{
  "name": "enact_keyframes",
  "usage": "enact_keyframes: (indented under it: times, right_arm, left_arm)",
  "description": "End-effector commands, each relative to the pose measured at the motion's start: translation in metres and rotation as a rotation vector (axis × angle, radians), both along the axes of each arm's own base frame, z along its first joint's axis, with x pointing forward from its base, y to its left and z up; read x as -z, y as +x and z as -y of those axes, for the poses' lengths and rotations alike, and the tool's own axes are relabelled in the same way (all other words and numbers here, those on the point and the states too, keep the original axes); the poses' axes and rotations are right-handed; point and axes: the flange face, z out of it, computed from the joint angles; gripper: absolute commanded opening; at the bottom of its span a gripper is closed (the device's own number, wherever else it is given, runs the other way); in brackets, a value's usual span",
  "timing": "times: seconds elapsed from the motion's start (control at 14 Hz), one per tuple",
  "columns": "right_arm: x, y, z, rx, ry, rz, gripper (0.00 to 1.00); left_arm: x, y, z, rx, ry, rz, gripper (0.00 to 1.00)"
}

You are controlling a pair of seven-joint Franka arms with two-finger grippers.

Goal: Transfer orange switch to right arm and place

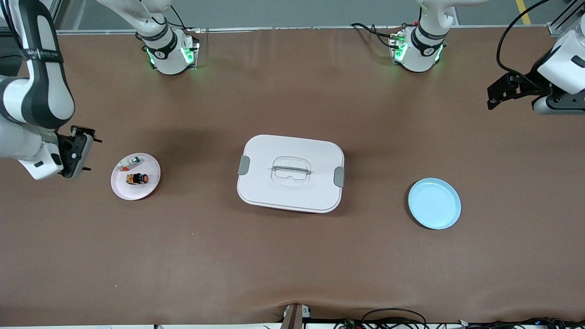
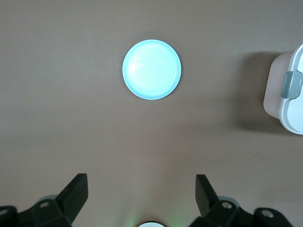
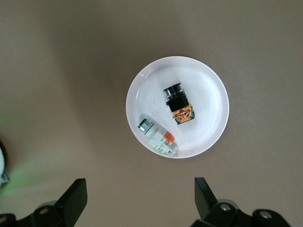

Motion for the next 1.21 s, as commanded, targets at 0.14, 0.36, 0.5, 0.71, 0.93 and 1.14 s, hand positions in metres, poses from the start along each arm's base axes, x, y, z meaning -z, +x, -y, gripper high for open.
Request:
enact_keyframes:
  times: [0.14,0.36,0.5,0.71,0.93,1.14]
  right_arm:
    - [-0.057,-0.02,-0.009,0.182,-0.08,-0.041,1.0]
    - [-0.08,-0.028,-0.019,0.322,-0.125,-0.046,1.0]
    - [-0.09,-0.031,-0.032,0.421,-0.158,-0.046,1.0]
    - [-0.11,-0.026,-0.057,0.586,-0.204,-0.034,1.0]
    - [-0.123,-0.02,-0.083,0.728,-0.247,-0.015,1.0]
    - [-0.134,-0.019,-0.119,0.901,-0.305,0.006,1.0]
  left_arm:
    - [-0.002,-0.005,0.001,0.02,-0.018,0.006,1.0]
    - [-0.002,-0.002,0.002,0.02,-0.02,0.018,1.0]
    - [-0.002,-0.003,0.003,0.022,-0.02,0.018,1.0]
    - [-0.002,-0.003,0.004,0.025,-0.02,0.018,1.0]
    - [-0.003,-0.004,0.005,0.026,-0.02,0.02,1.0]
    - [-0.004,-0.006,0.007,0.029,-0.02,0.017,1.0]
